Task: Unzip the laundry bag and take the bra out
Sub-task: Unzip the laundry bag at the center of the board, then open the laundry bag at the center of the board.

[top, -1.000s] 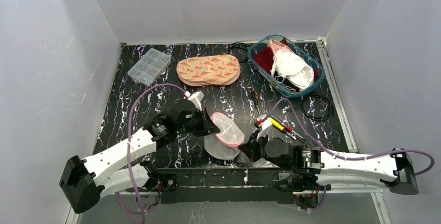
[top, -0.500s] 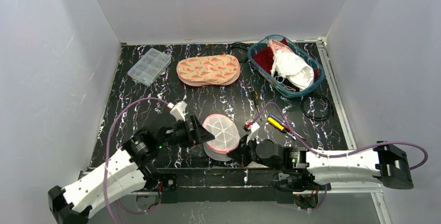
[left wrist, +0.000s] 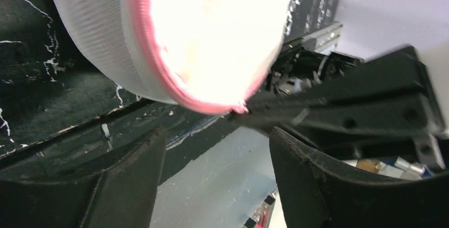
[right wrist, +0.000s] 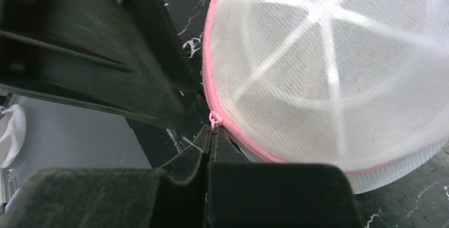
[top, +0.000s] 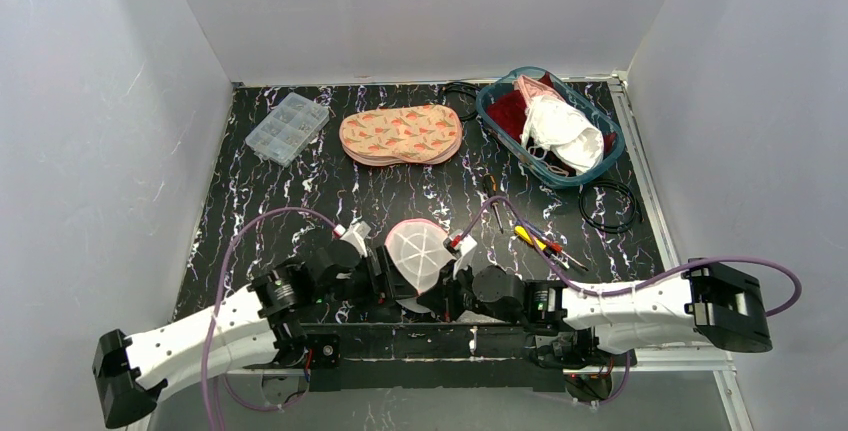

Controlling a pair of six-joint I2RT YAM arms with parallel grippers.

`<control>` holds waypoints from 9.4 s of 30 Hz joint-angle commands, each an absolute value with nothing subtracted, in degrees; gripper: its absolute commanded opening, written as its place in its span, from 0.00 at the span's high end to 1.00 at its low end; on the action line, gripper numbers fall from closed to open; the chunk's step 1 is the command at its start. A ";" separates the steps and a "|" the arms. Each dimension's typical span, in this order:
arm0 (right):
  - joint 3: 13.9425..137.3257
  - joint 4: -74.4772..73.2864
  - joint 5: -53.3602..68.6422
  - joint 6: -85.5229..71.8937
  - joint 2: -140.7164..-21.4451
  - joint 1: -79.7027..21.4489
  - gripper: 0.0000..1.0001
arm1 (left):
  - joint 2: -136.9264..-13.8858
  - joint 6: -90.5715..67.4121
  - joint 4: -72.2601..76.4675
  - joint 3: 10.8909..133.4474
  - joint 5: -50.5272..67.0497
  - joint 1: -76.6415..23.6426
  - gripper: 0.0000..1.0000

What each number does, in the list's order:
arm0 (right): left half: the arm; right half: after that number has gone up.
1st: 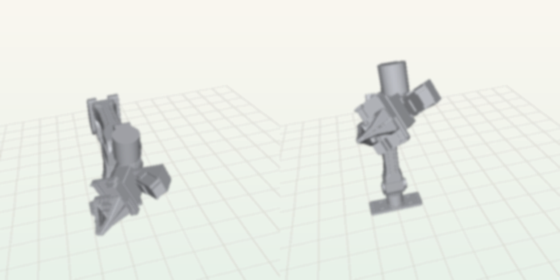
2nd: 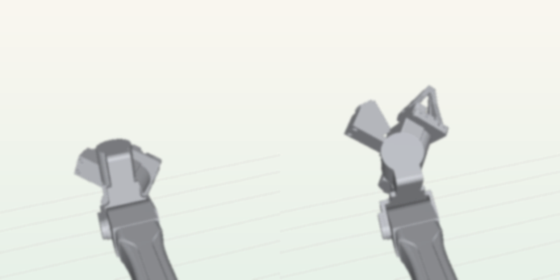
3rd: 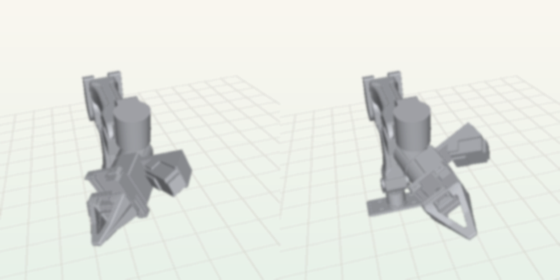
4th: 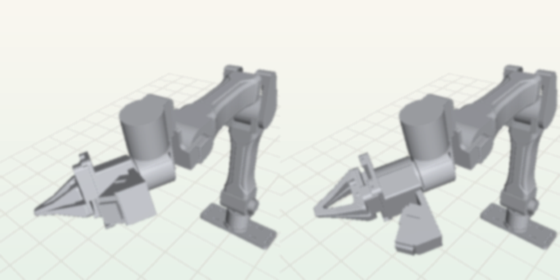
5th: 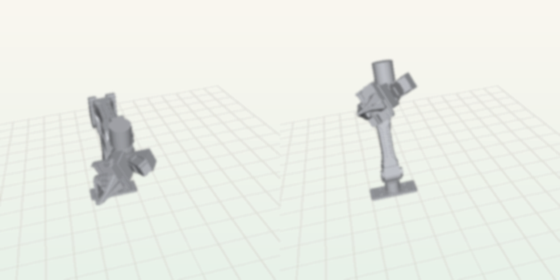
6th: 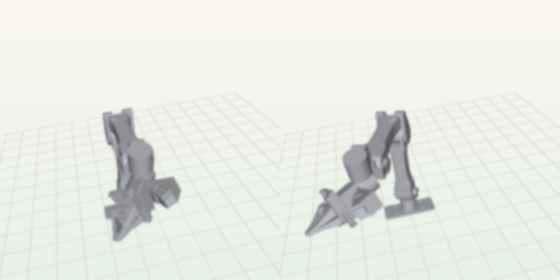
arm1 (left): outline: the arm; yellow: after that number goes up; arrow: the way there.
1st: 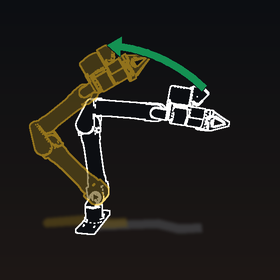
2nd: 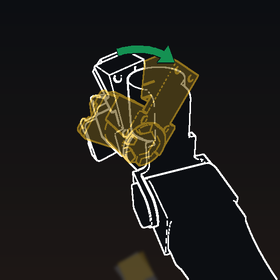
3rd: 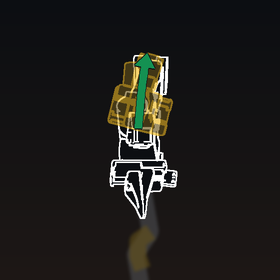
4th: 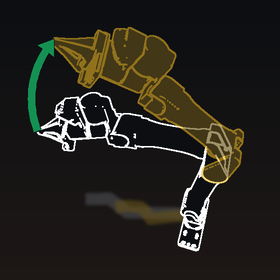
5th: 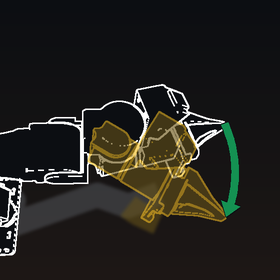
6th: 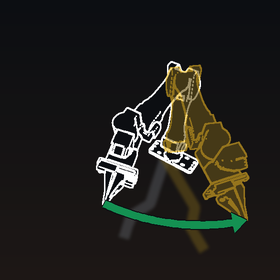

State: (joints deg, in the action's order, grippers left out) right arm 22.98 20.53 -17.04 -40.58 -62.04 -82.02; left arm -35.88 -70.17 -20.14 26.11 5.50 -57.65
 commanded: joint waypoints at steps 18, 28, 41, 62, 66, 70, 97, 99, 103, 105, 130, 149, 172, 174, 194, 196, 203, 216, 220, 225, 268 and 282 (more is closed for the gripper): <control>24.65 21.17 -17.29 -38.85 -57.29 -83.17 0.99 | -41.18 -77.92 -17.20 26.04 -11.17 -58.73 0.76; 23.56 8.36 -26.13 -41.60 -50.18 -83.19 0.99 | -37.31 -75.61 -22.11 28.18 -14.80 -58.67 1.00; 28.67 -9.17 -33.09 -36.57 -39.17 -83.19 0.99 | -43.23 -56.13 -15.87 37.42 2.27 -50.16 1.00; 23.10 12.24 -21.01 -39.48 -50.36 -83.37 0.99 | -38.35 -55.47 -20.87 30.41 14.49 -44.28 0.19; 25.23 15.78 -20.23 -38.97 -54.18 -83.38 0.99 | -30.70 -58.42 -28.24 29.61 14.21 -44.61 0.18; 27.52 18.18 -19.65 -38.29 -58.34 -83.34 0.99 | -25.92 -63.52 -28.02 27.00 14.49 -45.17 0.18; 29.68 12.33 -19.89 -37.21 -55.43 -83.46 0.99 | -46.01 -66.42 -18.18 32.16 1.32 -48.18 0.86; 29.63 11.63 -20.26 -37.18 -55.03 -83.37 0.99 | -45.44 -66.69 -19.54 32.25 0.78 -48.16 0.96; 29.53 9.73 -21.49 -37.16 -53.76 -83.33 0.99 | -43.95 -67.42 -21.84 32.18 -2.72 -48.22 1.00; 29.53 8.31 -22.53 -37.24 -52.86 -83.39 0.99 | -42.84 -67.99 -23.13 32.13 -3.98 -48.22 1.00; 31.51 3.93 -26.01 -36.58 -50.65 -83.35 0.99 | -37.15 -68.20 -22.64 31.99 1.54 -48.17 0.21; 33.94 0.37 -23.95 -35.24 -51.42 -83.34 0.99 | -42.58 -68.82 -28.83 34.92 -10.23 -48.08 1.00; 31.17 -1.58 -27.64 -45.52 -48.63 -83.33 0.35 | -37.18 -71.10 -26.29 30.60 -8.64 -48.12 0.69; 29.53 -0.58 -28.24 -50.99 -47.97 -83.32 0.29 | -36.73 -70.73 -26.19 30.01 -8.35 -48.09 0.65; 19.22 0.08 -36.09 -59.50 -37.91 -83.32 0.25 | -44.25 -34.44 -31.15 45.58 -13.95 -48.05 0.35; 19.11 -0.57 -34.64 -57.91 -37.47 -83.35 0.25 | -50.57 -26.19 -32.42 51.27 -11.44 -47.51 0.35; 19.93 -2.68 -30.14 -52.79 -37.82 -83.33 0.26 | -68.82 -9.71 -42.97 62.52 -1.34 -46.04 0.34; 20.59 -0.45 -25.76 -50.28 -41.24 -83.40 0.27 | -80.42 -3.24 -40.34 63.83 4.35 -43.28 0.51; 21.10 -0.93 -30.15 -50.33 -40.71 -83.34 0.27 | -81.20 -5.73 -39.01 62.48 3.74 -43.33 0.95; 22.60 -4.41 -41.36 -51.41 -40.14 -83.26 0.25 | -75.76 -15.06 -32.35 57.07 1.83 -43.33 1.00; 62.33 -16.90 -41.78 -37.31 -87.24 -82.58 0.25 | -29.97 -75.84 -7.03 18.54 -20.79 -51.58 1.00; 61.04 -19.70 -48.90 -38.53 -88.70 -83.64 0.84 | -26.29 -75.53 -13.63 19.19 -23.30 -51.77 1.00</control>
State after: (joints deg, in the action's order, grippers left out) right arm 61.12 -17.78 -44.07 -37.10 -91.57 -83.42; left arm -28.95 -76.03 -9.13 16.86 -19.11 -51.51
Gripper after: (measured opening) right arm 0.289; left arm 0.013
